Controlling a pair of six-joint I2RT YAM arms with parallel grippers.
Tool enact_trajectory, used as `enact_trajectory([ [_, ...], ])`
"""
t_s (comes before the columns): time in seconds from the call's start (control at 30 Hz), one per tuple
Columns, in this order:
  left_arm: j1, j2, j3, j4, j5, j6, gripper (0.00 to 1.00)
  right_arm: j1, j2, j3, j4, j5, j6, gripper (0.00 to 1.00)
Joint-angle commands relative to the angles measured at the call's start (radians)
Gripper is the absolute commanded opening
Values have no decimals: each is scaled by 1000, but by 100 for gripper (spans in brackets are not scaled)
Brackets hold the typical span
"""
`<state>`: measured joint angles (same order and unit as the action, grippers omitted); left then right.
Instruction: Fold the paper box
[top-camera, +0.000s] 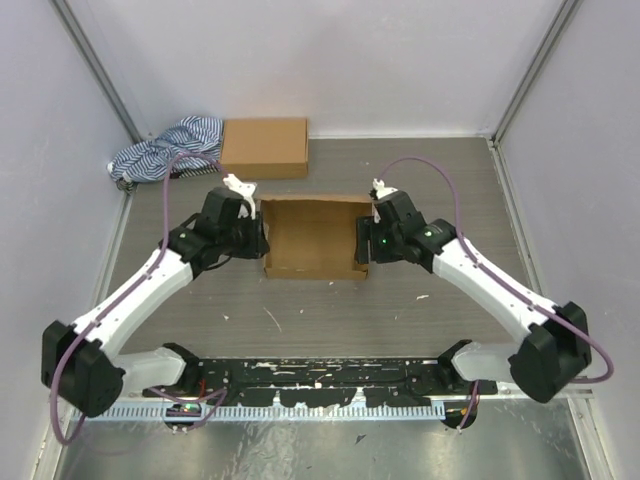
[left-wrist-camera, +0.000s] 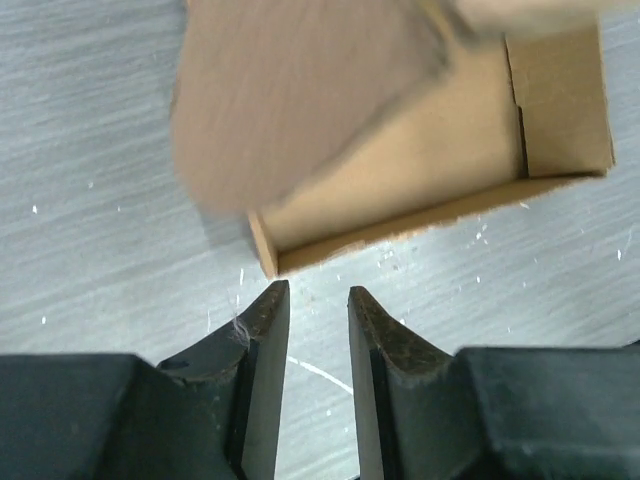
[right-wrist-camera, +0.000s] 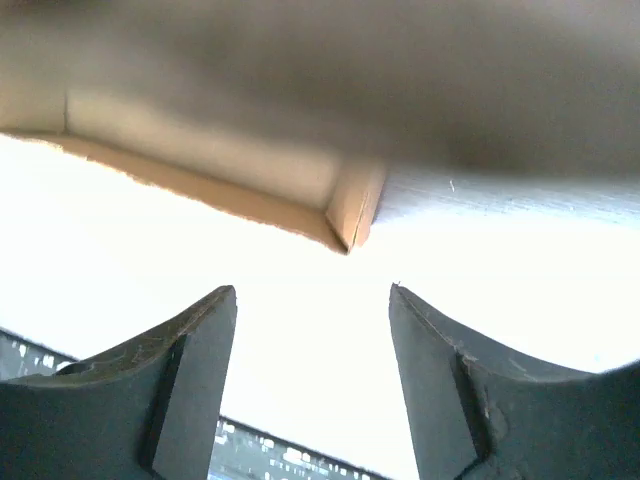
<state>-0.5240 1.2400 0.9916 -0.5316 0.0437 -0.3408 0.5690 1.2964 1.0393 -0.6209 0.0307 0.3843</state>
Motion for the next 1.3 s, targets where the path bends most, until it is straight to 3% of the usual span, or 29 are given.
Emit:
enact_trajectory([
  [0.0, -28, -151, -57, -73, -31, -51, 37, 14, -174, -27, -103, -54, 17, 68],
  [0.33, -60, -417, -136, -120, 20, -169, 33, 17, -435, -77, -150, -244, 8, 67],
  [0.53, -60, -479, -134, -31, -54, -155, 38, 17, -402, -70, -110, -199, 11, 65],
  [0.77, -60, -327, -169, 69, -129, -97, 44, 15, -240, -81, 41, -66, 28, 54],
  [0.93, -61, -166, -143, 187, -131, -71, 42, 15, -113, -47, 161, 0, 35, 29],
  [1.1, -60, 0, -104, 277, -103, -57, 41, 14, 73, 4, 232, 31, 21, 24],
  [1.27, -60, 219, -28, 224, -72, -46, 39, 11, 307, 33, 262, 4, 43, 16],
])
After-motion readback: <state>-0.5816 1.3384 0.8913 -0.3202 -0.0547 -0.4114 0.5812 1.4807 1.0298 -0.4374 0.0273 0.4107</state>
